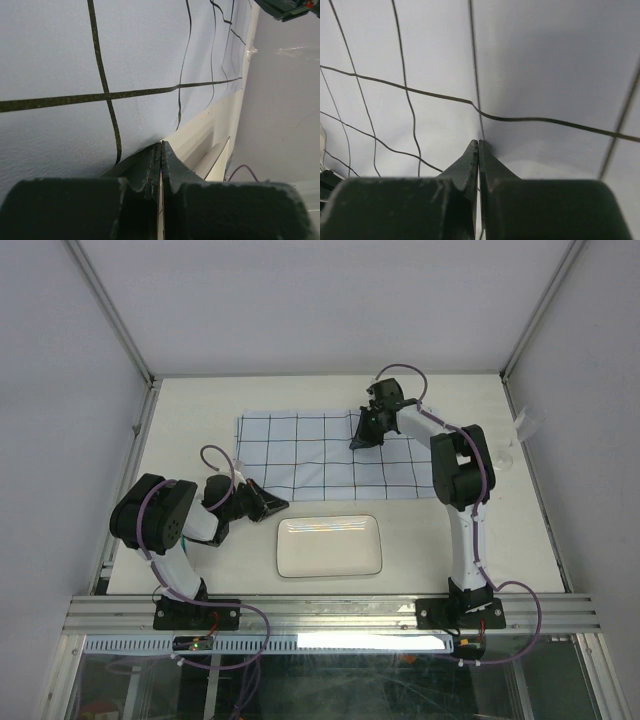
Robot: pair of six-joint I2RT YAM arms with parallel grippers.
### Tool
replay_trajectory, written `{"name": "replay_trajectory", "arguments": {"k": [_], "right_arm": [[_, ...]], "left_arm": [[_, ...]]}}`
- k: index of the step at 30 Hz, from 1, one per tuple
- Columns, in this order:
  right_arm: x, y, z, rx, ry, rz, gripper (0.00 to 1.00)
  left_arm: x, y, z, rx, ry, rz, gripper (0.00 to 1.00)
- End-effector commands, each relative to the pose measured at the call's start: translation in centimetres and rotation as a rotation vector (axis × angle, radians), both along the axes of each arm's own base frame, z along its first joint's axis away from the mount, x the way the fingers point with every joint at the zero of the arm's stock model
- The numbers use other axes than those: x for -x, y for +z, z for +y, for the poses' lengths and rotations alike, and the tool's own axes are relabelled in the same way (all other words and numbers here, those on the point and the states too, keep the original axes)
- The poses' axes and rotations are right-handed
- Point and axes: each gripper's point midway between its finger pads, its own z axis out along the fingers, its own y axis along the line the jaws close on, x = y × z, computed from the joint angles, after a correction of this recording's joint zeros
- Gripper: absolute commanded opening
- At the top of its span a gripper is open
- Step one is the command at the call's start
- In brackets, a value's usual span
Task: Set the dinner table for one person
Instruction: Flatten out the napkin at the center of the board.
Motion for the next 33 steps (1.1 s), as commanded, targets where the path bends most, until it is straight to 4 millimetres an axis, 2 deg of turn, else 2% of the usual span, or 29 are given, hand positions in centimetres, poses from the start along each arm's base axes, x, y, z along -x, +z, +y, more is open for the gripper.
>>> {"name": "replay_trajectory", "arguments": {"k": [1, 9, 13, 16, 20, 23, 25, 28, 33], "right_arm": [[-1.0, 5.6, -3.1, 0.045, -0.03, -0.126, 0.0], [-0.5, 10.3, -5.7, 0.038, -0.056, -0.213, 0.0], [-0.2, 12.1, -7.0, 0.041, -0.072, -0.246, 0.0], [-0.1, 12.4, -7.8, 0.052, -0.079, -0.251, 0.0], [0.2, 12.3, -8.8, 0.065, -0.089, -0.246, 0.0], [0.3, 12.2, -9.3, 0.07, -0.095, -0.243, 0.0], [0.4, 12.1, -9.5, 0.071, -0.098, -0.239, 0.0], [0.4, 12.2, -9.6, 0.068, -0.099, -0.24, 0.0], [0.4, 12.3, -9.7, 0.066, -0.097, -0.242, 0.0]], "left_arm": [[1.7, -5.0, 2.9, -0.247, 0.048, 0.145, 0.0], [1.1, -5.3, 3.5, -0.266, 0.061, 0.15, 0.0], [1.3, -4.4, 3.2, -0.23, 0.052, 0.131, 0.0], [1.1, -2.6, 2.4, -0.17, 0.027, 0.094, 0.0], [0.4, 1.3, 1.0, -0.08, -0.015, 0.023, 0.0], [-0.6, 4.2, 0.6, -0.053, -0.022, -0.04, 0.0], [-1.3, 5.2, 0.6, -0.063, -0.019, -0.064, 0.0], [-2.2, 4.9, 0.8, -0.092, -0.009, -0.074, 0.0], [-3.6, 3.4, 1.0, -0.114, -0.001, -0.08, 0.0]]}}
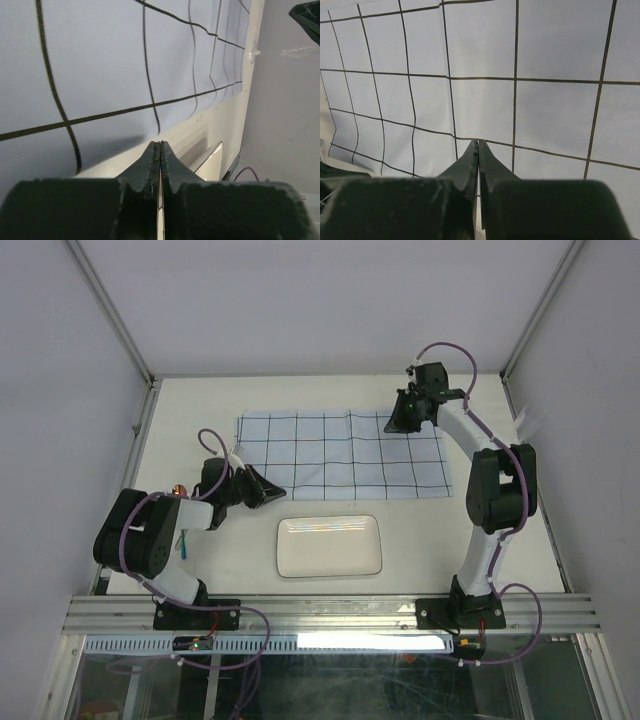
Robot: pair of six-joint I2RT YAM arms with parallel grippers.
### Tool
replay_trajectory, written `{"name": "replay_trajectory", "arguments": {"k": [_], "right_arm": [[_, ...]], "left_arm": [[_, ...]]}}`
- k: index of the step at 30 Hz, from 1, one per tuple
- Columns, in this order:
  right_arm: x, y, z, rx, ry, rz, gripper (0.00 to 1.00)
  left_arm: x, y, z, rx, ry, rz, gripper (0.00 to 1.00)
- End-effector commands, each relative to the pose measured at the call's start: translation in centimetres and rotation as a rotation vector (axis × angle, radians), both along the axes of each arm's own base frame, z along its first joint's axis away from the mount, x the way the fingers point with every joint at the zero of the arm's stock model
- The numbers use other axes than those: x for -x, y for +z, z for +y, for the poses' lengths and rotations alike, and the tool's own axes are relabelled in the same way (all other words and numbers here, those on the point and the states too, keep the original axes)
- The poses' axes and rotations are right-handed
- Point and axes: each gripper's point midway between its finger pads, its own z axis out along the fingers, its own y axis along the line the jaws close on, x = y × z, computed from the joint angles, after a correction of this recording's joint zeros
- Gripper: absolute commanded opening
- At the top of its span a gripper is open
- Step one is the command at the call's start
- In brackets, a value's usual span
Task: Set the dinner table for one person
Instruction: Flatten out the napkin at the center of the board.
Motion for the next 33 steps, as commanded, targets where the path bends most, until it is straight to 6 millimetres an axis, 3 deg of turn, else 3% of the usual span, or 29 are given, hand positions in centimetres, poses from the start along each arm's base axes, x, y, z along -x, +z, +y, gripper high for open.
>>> {"name": "replay_trajectory", "arguments": {"k": [1, 7, 18, 30, 33], "right_arm": [[-0.5, 3.5, -0.3, -0.004, 0.01, -0.094, 0.0], [-0.5, 3.8, -0.9, 0.001, 0.003, -0.099, 0.0], [-0.3, 2.7, -1.5, -0.001, -0.006, -0.079, 0.0], [0.1, -0.3, -2.1, 0.026, -0.02, -0.025, 0.0], [0.2, -0.8, -2.2, 0.032, -0.024, -0.015, 0.0]], "left_arm": [[-2.1, -1.1, 1.0, -0.05, 0.031, -0.037, 0.0], [-2.7, -2.7, 3.1, -0.046, 0.064, -0.033, 0.0], [-1.1, -4.6, 6.4, 0.033, 0.144, 0.02, 0.0], [1.0, -4.0, 6.3, 0.08, 0.143, 0.022, 0.0], [1.0, -2.9, 6.4, 0.081, 0.146, 0.008, 0.0]]}}
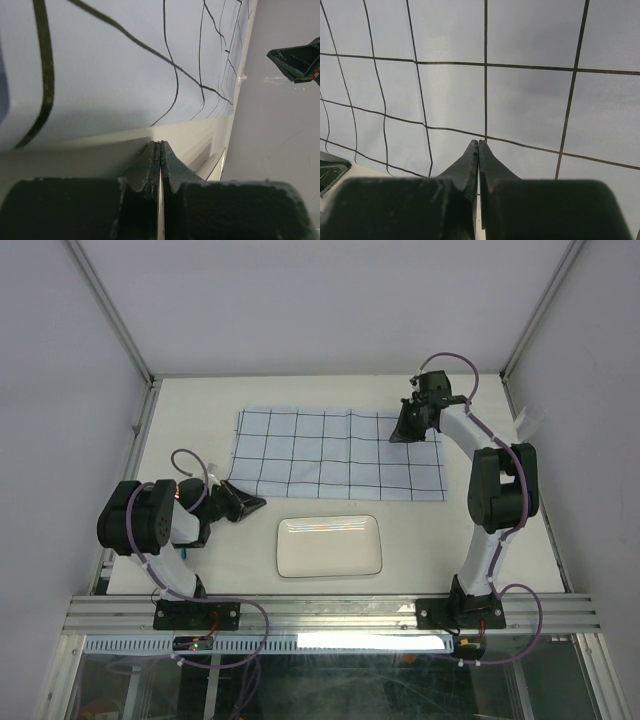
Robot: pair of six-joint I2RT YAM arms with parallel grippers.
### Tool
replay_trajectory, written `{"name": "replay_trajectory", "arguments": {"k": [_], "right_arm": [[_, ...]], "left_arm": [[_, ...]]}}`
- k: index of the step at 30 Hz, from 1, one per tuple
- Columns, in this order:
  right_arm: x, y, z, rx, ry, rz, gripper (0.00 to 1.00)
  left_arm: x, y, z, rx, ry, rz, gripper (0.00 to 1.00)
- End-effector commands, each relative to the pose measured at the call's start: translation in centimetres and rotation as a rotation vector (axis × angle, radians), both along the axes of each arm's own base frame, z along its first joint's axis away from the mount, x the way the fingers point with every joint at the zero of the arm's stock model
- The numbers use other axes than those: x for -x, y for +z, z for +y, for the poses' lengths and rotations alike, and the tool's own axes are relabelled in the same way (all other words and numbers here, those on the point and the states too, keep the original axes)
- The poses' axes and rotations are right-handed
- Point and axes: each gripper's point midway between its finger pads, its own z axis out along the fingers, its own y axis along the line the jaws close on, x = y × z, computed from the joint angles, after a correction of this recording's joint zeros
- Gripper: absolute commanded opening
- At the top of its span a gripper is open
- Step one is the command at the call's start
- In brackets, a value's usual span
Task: Set the dinner table for one person
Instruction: Flatten out the napkin at the center of the board.
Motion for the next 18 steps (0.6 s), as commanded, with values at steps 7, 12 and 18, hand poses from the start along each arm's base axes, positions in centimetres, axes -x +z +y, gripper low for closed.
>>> {"name": "replay_trajectory", "arguments": {"k": [7, 12, 18], "right_arm": [[-1.2, 1.7, -0.5, 0.01, -0.005, -0.081, 0.0], [-1.2, 1.4, -0.3, -0.001, 0.0, -0.074, 0.0], [-1.2, 0.9, 0.0, -0.013, 0.005, -0.068, 0.0]], "left_arm": [[-1.9, 7.7, 2.8, -0.181, 0.094, -0.148, 0.0], [-5.5, 13.2, 4.0, -0.247, 0.143, -0.269, 0.0], [-12.6, 16.5, 4.5, -0.31, 0.114, -0.383, 0.05]]}}
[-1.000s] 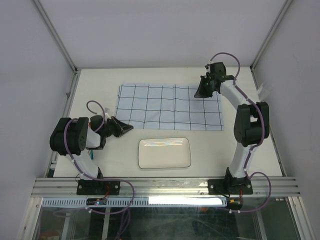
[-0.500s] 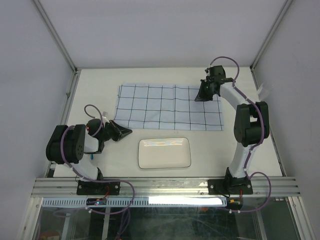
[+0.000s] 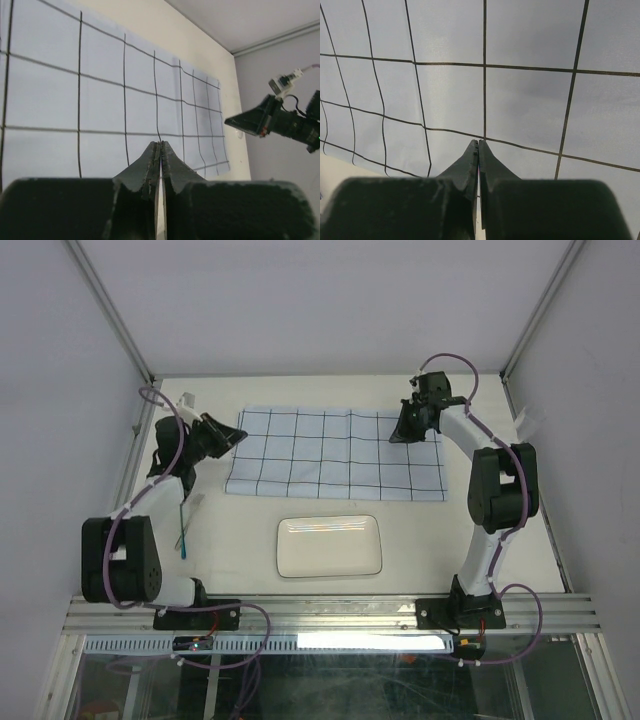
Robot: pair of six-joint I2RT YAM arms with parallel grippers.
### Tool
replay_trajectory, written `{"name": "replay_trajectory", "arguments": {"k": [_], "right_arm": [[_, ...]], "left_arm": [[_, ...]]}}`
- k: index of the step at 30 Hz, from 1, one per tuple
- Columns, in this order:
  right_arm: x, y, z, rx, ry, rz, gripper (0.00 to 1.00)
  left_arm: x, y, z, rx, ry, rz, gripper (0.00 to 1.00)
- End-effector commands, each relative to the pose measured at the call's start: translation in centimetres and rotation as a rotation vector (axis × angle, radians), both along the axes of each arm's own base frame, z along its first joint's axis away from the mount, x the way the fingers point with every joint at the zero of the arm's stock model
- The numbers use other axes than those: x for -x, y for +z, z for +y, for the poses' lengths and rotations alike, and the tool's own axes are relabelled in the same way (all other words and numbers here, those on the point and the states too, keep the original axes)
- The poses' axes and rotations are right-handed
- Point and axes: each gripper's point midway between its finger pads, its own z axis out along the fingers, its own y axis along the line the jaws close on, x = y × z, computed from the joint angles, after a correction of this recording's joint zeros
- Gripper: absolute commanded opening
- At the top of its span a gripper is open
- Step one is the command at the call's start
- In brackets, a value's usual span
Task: Set the dinner table for one person
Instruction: Flatten out the napkin at the center of the board.
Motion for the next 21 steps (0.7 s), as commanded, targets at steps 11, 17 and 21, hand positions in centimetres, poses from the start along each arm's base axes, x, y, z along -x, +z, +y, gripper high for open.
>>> {"name": "replay_trajectory", "arguments": {"k": [11, 17, 21], "right_arm": [[-1.2, 0.6, 0.7, -0.045, 0.043, -0.05, 0.09], [-1.3, 0.3, 1.0, -0.055, 0.055, -0.047, 0.15], [-1.3, 0.1, 0.9, -0.048, 0.057, -0.049, 0.15]], "left_arm": [[-17.5, -0.5, 2.8, -0.248, -0.121, -0.075, 0.46], [-22.8, -2.1, 4.2, -0.372, -0.15, -0.067, 0.48], [-24.8, -4.2, 4.6, -0.422, -0.185, -0.044, 0.49]]}}
